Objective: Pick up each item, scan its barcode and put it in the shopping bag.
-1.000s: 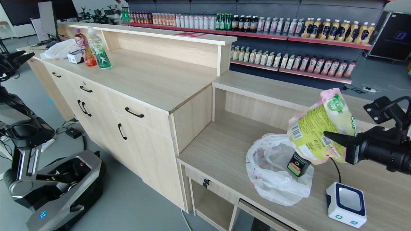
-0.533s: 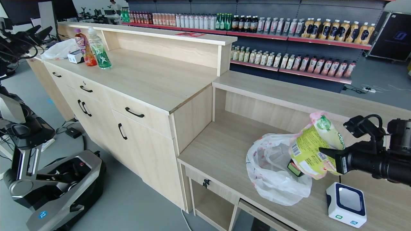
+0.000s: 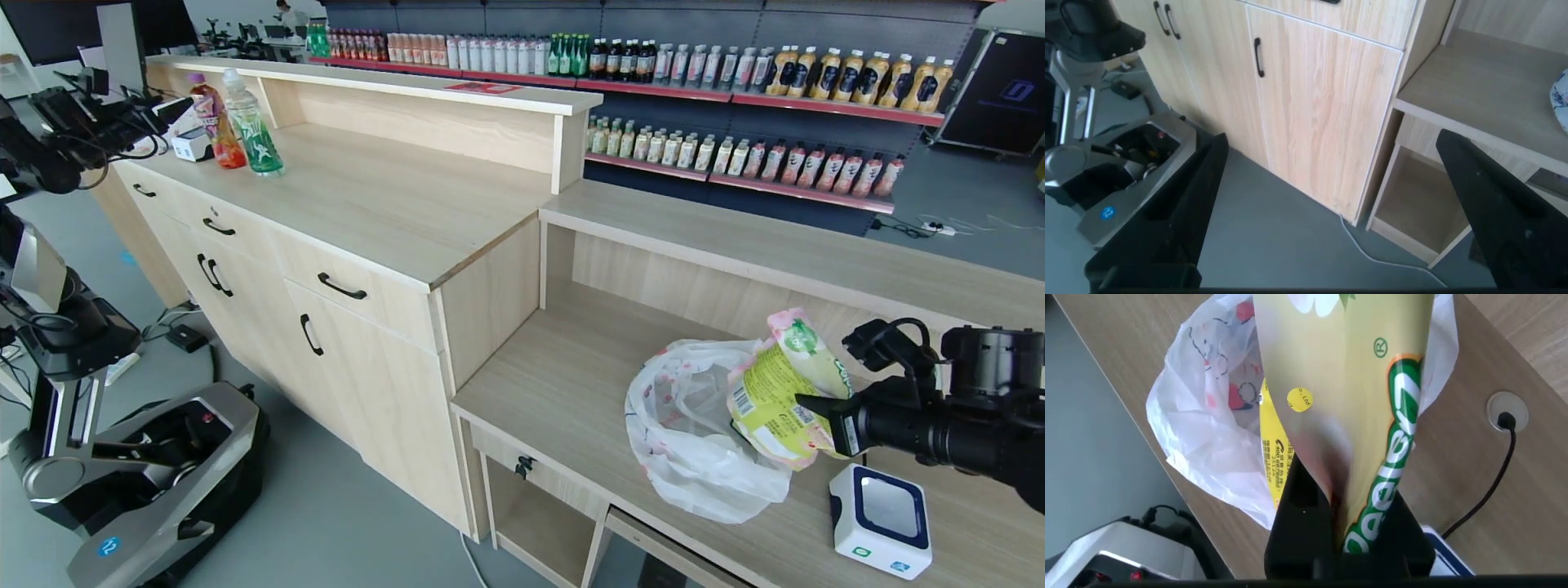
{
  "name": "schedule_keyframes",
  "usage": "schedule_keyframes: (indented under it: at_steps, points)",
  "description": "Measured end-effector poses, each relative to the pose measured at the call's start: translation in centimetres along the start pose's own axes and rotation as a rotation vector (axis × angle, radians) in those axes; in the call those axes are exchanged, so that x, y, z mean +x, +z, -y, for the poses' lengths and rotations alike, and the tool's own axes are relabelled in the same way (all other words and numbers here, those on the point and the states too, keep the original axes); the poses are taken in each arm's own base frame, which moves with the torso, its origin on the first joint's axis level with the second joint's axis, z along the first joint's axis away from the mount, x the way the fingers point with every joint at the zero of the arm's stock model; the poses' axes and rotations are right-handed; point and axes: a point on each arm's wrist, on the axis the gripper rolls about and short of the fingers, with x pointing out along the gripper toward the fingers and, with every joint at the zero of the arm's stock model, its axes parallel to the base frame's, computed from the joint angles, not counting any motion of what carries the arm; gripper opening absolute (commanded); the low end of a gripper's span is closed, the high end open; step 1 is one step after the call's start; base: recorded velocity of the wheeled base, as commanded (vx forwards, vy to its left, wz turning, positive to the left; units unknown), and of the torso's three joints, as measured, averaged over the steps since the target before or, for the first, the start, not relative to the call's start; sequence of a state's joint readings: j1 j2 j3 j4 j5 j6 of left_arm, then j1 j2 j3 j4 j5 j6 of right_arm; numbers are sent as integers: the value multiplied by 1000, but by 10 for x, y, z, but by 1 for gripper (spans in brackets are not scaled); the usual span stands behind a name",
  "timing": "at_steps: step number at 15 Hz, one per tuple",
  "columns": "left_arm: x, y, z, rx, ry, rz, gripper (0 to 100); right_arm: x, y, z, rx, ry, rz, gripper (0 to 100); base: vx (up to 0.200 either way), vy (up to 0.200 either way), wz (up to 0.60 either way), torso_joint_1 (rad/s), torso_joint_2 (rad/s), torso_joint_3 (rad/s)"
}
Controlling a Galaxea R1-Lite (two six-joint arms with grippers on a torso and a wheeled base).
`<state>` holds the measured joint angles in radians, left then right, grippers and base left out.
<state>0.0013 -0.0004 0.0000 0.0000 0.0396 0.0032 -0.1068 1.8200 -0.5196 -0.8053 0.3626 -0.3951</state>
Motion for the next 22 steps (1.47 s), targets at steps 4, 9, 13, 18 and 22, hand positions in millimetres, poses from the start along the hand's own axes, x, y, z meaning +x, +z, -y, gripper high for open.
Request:
schedule_keyframes:
  at_steps: [4,9,13,18,22]
  points:
    - [0,0,0,0,0,0,100,15,-5,-2,-12,49,28,0,0,0,0,0,0,0]
    - [0,0,0,0,-1,0,100,33,-9,-6,-40,72,39,0,0,0,0,0,0,0]
    - [0,0,0,0,0,0,100,43,-17,-7,-72,81,26,0,0,0,0,0,0,0]
    - [0,0,0,0,0,0,100,51,-27,-8,-86,93,-5,0,0,0,0,0,0,0]
    - [0,0,0,0,0,0,100,55,-31,-8,-82,98,-17,0,0,0,0,0,0,0]
